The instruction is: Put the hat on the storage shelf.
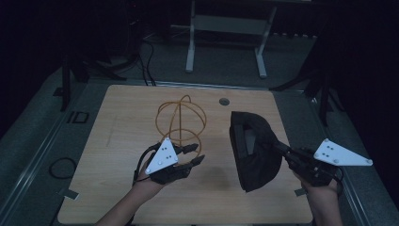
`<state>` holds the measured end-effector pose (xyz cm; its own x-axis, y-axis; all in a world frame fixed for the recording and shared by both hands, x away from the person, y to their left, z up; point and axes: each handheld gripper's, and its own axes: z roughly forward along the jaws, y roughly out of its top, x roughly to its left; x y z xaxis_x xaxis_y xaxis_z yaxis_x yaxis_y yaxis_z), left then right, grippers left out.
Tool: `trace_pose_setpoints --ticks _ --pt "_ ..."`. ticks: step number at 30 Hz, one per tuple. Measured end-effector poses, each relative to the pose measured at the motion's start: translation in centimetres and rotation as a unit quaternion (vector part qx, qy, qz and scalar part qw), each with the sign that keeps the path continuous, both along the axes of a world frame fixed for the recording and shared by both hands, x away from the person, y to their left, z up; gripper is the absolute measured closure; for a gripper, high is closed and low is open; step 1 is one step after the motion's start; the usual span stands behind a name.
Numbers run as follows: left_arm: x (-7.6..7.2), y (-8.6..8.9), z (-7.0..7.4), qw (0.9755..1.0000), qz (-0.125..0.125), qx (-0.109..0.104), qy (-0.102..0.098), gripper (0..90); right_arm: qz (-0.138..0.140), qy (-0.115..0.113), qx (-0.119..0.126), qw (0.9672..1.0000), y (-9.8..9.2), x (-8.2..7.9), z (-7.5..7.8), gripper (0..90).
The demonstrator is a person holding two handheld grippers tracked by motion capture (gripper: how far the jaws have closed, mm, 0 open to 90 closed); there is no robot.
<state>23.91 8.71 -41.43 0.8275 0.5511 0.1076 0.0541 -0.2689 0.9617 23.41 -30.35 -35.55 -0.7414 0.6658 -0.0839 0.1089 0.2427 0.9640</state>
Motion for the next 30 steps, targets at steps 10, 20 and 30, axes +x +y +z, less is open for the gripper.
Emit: trace_pose_setpoints --ticks 10,20,30 --pt "-0.6 4.4 -2.9 0.9991 0.038 -0.017 0.006 60.5 -0.028 -0.011 0.015 0.9994 0.4 2.2 1.6 88.6" --pt "-1.4 8.2 -5.9 0.9957 0.077 -0.033 0.038 44.8 -0.040 -0.025 0.004 0.9989 2.4 4.5 3.7 88.6" --pt "-1.3 10.7 -9.0 0.9877 0.134 -0.042 0.068 10.9 -0.038 -0.022 0.007 0.9990 4.8 7.2 5.4 88.6"
